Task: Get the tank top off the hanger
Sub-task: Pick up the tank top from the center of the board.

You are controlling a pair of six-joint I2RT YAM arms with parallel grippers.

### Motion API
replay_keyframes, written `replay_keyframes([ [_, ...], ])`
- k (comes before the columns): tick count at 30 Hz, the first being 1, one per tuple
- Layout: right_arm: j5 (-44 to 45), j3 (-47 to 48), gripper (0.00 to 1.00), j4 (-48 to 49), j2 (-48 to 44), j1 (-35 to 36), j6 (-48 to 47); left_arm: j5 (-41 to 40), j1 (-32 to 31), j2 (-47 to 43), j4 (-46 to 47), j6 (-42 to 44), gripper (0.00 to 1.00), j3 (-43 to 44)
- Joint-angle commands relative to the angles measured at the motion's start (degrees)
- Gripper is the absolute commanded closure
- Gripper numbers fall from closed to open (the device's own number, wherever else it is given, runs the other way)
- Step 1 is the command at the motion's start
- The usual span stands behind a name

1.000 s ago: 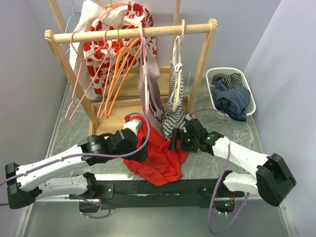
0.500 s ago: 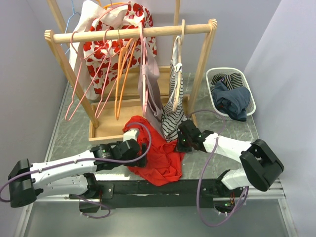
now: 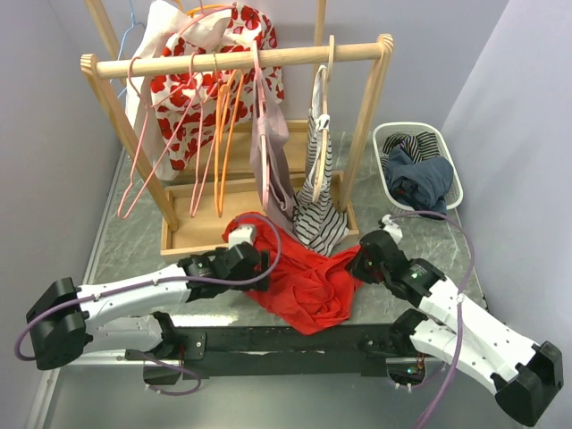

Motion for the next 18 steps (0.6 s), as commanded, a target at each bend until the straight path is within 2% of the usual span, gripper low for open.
replay_keyframes([
  [1,1.4,-1.0,0.75,-2.4,1.7,-0.7,1.0,2.8,4.3,1.6,12.0,4.0,0.01,-1.1],
  [3,-0.9,-1.0,0.55,-1.0,3.4,-0.7,-0.2,2.9,5.7,3.2,13.4,5.1,0.01,-1.2],
  [5,-2.4,-1.0,0.48,1.8,3.8,-0.7,-1.2,3.0,6.5,5.2,16.1,5.6,0.01,-1.9],
  [6,-4.0,-0.9,0.39,2.8,4.0,-0.8,-1.8,3.4,7.2,5.9,16.9,6.0,0.01,-2.1],
  [9,-7.6,-0.6,0.22,5.5,5.2,-0.7,-3.6,3.2,7.3,7.1,17.5,6.0,0.01,-2.5],
  [11,-9.0,-0.4,0.18,7.1,6.5,-0.7,-5.0,4.6,7.5,7.6,20.4,6.2,0.01,-4.2],
  [18,-11.8,-1.4,0.13,8.2,9.7,-0.7,-5.3,13.9,7.8,15.0,26.3,7.8,0.01,-4.5],
])
